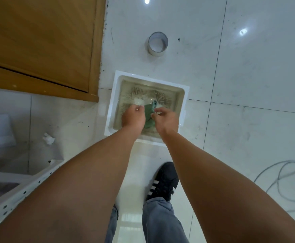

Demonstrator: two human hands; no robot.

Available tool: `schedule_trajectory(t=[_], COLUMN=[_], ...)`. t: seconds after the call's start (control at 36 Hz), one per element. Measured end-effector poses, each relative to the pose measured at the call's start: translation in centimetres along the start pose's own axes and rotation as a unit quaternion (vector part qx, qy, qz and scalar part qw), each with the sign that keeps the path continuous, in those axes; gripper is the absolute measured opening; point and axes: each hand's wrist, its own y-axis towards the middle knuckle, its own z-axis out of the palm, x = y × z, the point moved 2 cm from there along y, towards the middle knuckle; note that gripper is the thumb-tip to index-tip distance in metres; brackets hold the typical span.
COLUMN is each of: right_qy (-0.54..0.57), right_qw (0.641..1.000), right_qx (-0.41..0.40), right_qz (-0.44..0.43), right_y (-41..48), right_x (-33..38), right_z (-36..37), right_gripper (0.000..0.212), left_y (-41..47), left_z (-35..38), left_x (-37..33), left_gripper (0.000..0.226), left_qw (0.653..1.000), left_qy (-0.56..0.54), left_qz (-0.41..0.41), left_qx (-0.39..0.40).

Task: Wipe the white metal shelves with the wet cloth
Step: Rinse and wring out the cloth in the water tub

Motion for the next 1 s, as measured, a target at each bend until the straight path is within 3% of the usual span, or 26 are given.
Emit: schedule_trajectory(t=[0.17,0.28,0.44,0.58,0.72,0.86,0.92,1.0], right_qy=[-0.165,-0.243,-0.213,-0.228,-0.229,-0.227,-0.216,-0.204], right_qw=[0.969,0.939,0.924,0.901,0.892,0.897,0.899,0.899], right_qx=[-0.052,-0.069,-0.089,-0.061,-0.027,-0.013,-0.012,-0.010], right_qz=[-0.176,-0.235,-0.305,-0.364,-0.388,-0.380,-0.382,-0.386], right_y=[-1.6,-2.7,-4.6,-5.5,-6.3,-6.5,-6.5,-6.5], right_x=[2.2,2.3,2.1,2.2,1.8,1.1,1.1,1.4], right_z=[-1.0,-1.1,-1.8,-2.6,-2.7,-2.3,-2.2,-2.3], right_gripper=[0.020,0.017,0.015,0.016,0.020,0.018,0.017,0.018], left_y=[-0.6,-1.3,-1.3,-1.3,-0.9,-1.1,-0.8,-1.0], left_z=[-0.5,-0.9,-0.9,-0.7,-0.4,-0.5,-0.6,-1.0], left_x=[-0.7,-1.5,-0.9,-0.8,-0.7,-1.0,-0.7,-0.4], left_gripper=[0.054,0.040,0.063,0.061,0.060,0.041,0.043,0.036], left_qw=[0.967,0.945,0.896,0.862,0.849,0.870,0.883,0.880], left_qy=[-0.204,-0.257,-0.342,-0.409,-0.426,-0.393,-0.374,-0.382], left_qz=[-0.139,-0.174,-0.226,-0.241,-0.244,-0.227,-0.215,-0.208], left_qx=[0.059,0.104,0.172,0.180,0.192,0.195,0.186,0.190])
